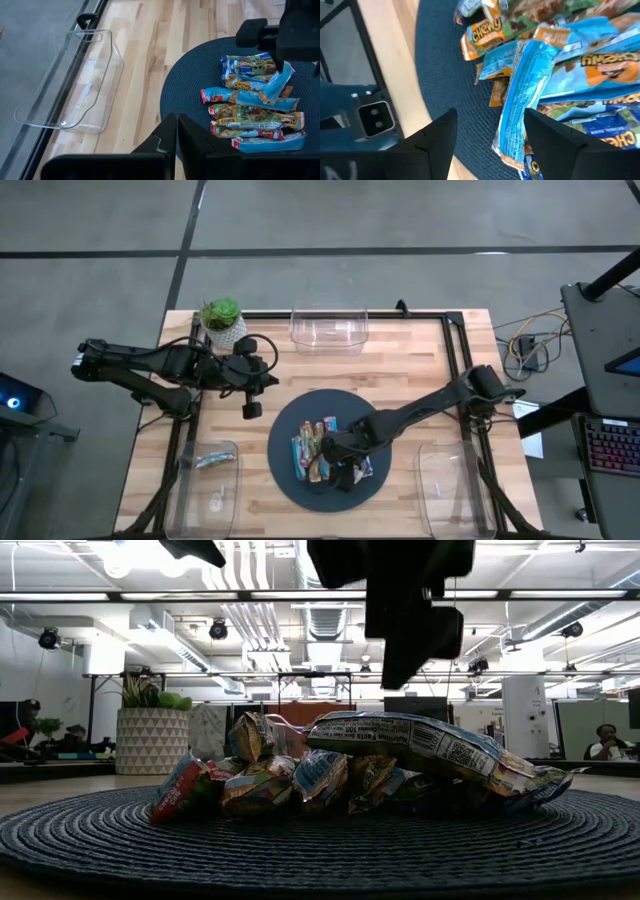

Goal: Pick and place Granola Bars by type
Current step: Put the yellow granola bar into the bottom right transparent bin

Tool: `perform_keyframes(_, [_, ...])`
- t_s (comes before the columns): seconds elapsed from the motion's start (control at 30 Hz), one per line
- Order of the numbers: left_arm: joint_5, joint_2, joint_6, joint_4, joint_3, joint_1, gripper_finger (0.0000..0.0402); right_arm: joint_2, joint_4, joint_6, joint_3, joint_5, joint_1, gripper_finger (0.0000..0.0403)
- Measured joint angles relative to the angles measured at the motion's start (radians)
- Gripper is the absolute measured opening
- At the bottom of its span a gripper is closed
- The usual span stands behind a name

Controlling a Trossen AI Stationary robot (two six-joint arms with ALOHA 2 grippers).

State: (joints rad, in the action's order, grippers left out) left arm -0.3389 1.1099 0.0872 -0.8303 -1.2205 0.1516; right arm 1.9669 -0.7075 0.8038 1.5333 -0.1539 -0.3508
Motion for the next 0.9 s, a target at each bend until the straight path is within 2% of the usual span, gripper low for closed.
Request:
perform_keyframes(0.67, [0.0, 0.0, -0.003, 0.0, 0.0, 0.0, 0.0, 0.111, -0.062, 0.031, 0.0, 0.034, -0.003, 0.0218])
perform_keyframes(0.77, [0.0, 0.0, -0.004, -0.001, 0.0, 0.0, 0.0, 0.117, -0.074, 0.032, 0.0, 0.034, -0.005, 0.0206])
perform_keyframes(0.9, [0.0, 0.0, -0.005, -0.001, 0.0, 0.0, 0.0, 0.118, -0.076, 0.035, 0.0, 0.033, -0.007, 0.0172])
